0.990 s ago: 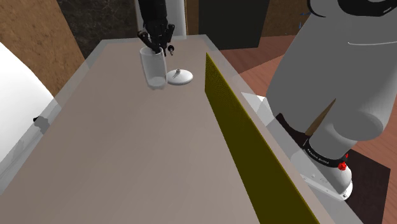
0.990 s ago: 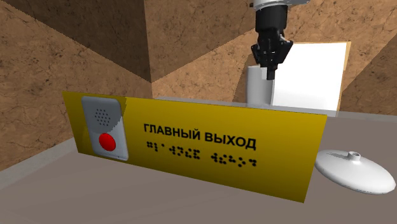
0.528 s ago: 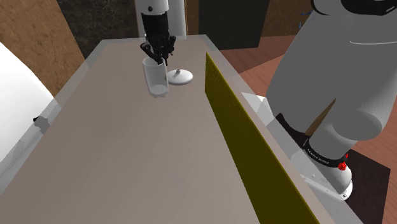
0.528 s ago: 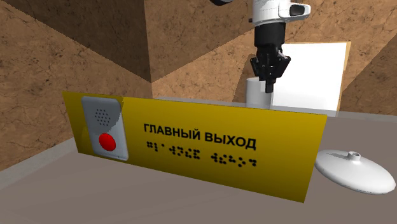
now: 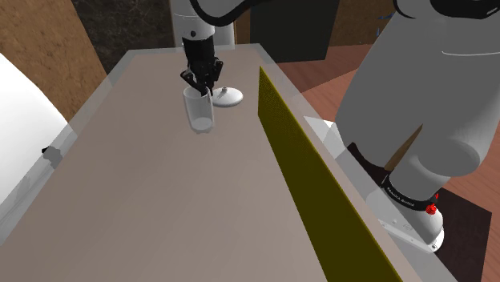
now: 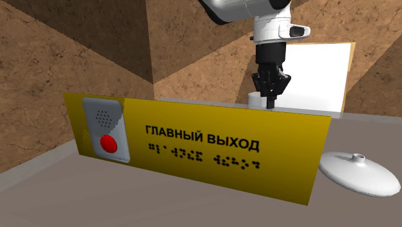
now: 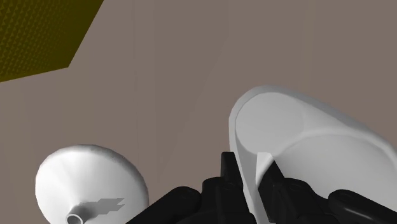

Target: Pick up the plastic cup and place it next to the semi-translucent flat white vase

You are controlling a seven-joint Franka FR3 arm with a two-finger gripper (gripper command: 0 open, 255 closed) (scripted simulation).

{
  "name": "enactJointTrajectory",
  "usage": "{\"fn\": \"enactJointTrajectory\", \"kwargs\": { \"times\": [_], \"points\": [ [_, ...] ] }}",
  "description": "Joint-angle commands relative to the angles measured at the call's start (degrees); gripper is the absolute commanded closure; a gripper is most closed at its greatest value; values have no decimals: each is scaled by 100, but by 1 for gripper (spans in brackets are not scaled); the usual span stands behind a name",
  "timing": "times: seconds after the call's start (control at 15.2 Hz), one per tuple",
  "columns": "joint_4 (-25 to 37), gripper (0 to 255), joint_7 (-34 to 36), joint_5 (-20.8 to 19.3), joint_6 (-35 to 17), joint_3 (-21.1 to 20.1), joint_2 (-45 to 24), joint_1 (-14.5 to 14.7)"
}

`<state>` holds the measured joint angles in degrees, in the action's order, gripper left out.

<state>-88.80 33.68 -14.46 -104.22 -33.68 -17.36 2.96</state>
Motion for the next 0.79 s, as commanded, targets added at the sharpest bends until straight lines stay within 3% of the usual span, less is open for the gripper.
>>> {"fn": "enactJointTrajectory", "kwargs": {
  "times": [0.0,0.26,0.73],
  "points": [
    [-118,255,22,-18,-138,8,-19,-5],
    [-392,255,71,-60,-443,27,-60,-20],
    [-392,255,71,-60,-443,27,-60,-20]
  ]
}}
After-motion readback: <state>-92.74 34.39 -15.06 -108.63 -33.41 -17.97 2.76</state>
